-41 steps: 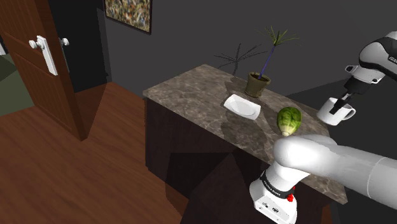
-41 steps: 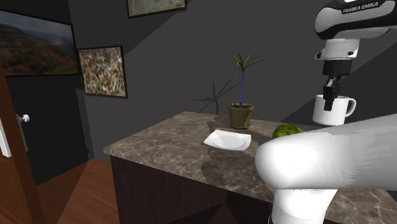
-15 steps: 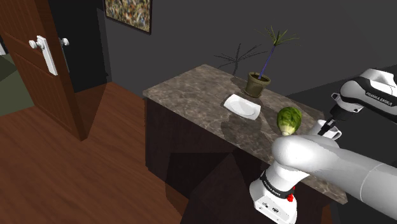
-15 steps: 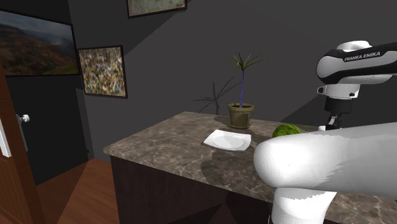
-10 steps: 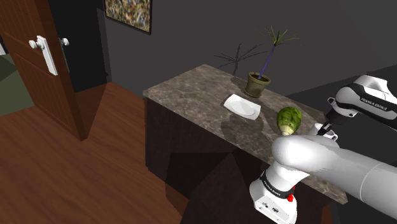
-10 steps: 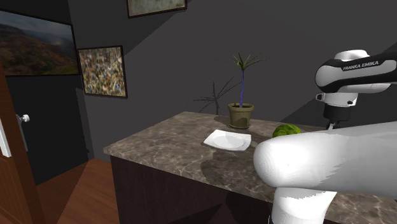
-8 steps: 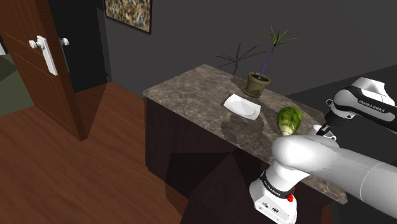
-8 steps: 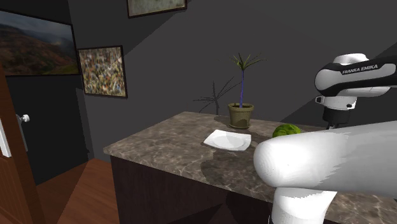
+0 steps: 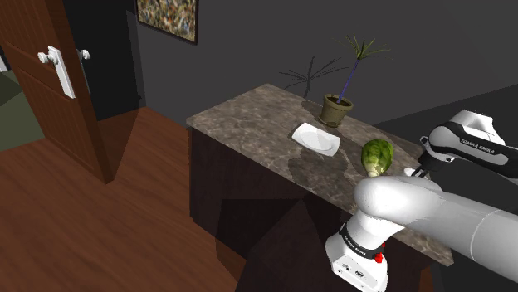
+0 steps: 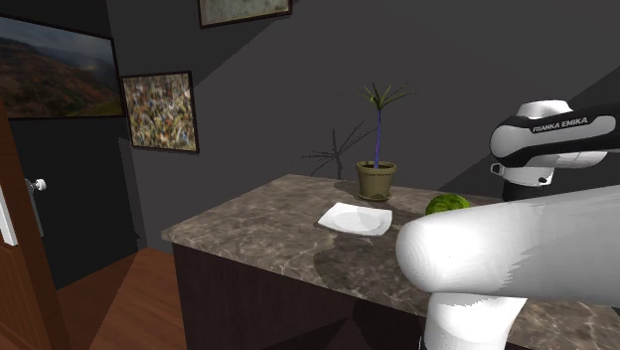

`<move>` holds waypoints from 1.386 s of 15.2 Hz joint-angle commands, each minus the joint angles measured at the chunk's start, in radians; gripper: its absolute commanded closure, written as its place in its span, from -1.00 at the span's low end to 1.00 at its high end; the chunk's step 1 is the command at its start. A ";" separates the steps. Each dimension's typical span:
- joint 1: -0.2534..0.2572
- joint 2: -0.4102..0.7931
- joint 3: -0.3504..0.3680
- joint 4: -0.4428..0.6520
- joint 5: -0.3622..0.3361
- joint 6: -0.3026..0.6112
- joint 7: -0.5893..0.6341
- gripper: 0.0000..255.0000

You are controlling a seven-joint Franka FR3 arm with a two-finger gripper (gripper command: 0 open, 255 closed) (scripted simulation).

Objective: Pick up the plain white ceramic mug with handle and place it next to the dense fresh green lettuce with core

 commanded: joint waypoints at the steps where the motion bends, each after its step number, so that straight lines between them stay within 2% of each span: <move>1: 0.001 0.001 -0.002 -0.001 -0.002 0.003 0.001 1.00; 5: 0.001 0.001 -0.002 -0.001 -0.002 0.003 0.001 1.00; 6: 0.001 0.001 -0.002 -0.001 -0.002 0.003 0.001 -1.00; 11: 0.001 0.001 -0.002 -0.001 -0.002 0.003 0.001 -1.00; 15: 0.001 -0.028 0.116 0.072 0.098 -0.111 -0.019 -1.00; 21: 0.001 -0.028 0.116 0.072 0.098 -0.111 -0.019 -1.00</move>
